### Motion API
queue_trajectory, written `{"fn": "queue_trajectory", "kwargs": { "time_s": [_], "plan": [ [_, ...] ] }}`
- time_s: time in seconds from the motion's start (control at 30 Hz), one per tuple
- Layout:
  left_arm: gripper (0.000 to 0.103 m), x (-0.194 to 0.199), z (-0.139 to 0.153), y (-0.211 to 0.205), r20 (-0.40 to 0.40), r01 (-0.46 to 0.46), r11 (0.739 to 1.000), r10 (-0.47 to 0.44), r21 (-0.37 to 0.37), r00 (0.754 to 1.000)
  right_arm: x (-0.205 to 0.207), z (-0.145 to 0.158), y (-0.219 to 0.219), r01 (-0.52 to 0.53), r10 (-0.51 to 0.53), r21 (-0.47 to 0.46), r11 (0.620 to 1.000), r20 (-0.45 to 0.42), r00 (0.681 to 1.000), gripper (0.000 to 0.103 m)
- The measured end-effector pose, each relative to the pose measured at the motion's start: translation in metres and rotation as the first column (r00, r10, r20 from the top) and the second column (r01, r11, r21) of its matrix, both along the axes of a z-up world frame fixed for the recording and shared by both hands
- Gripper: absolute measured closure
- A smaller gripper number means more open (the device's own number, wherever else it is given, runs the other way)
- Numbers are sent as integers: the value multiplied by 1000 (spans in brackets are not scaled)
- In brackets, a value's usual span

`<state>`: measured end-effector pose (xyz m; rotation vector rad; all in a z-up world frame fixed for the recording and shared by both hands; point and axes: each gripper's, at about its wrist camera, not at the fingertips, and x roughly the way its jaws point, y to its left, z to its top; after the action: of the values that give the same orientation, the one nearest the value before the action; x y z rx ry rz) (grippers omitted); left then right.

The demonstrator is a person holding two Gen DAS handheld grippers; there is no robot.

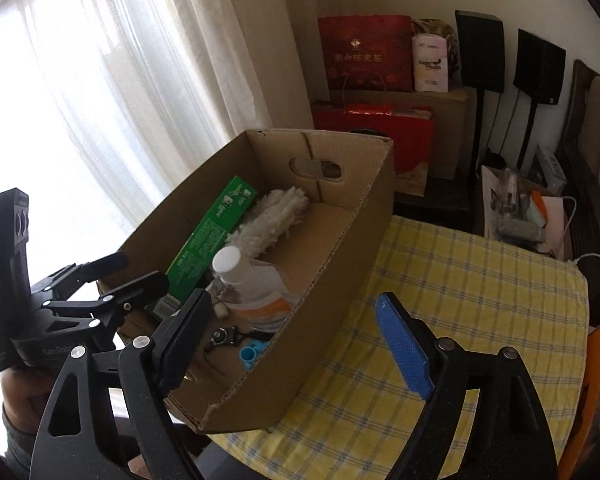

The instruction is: Organize objects

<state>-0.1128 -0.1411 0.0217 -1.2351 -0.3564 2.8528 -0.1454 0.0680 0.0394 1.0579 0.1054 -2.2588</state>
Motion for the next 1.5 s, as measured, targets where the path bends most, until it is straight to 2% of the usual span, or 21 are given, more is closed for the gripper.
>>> {"fn": "queue_trajectory", "kwargs": {
  "time_s": [0.13,0.2,0.9,1.03,1.13,1.3,1.5],
  "plan": [
    [3,5,3,11,-8,18,1000,-18,4,1000,6,2,14,29,-28,12,1000,-28,999,9],
    [2,7,4,18,-9,31,1000,-31,2,999,8,2,20,46,-45,13,999,-37,998,1],
    [0,39,10,86,-43,139,990,-139,-11,989,37,-7,88,201,-198,24,979,-96,976,1],
    [0,49,9,105,-55,151,987,-154,-48,987,45,-10,102,232,-229,15,973,-105,968,1],
    [0,55,8,115,-56,168,984,-171,-49,984,52,-13,110,252,-248,22,968,-115,962,1],
    [0,66,7,126,-64,157,984,-162,-81,985,66,-15,124,285,-279,22,958,-139,950,1],
    [0,84,8,132,-74,153,986,-158,-69,985,85,-20,138,299,-295,6,954,-137,946,1]
  ]
}}
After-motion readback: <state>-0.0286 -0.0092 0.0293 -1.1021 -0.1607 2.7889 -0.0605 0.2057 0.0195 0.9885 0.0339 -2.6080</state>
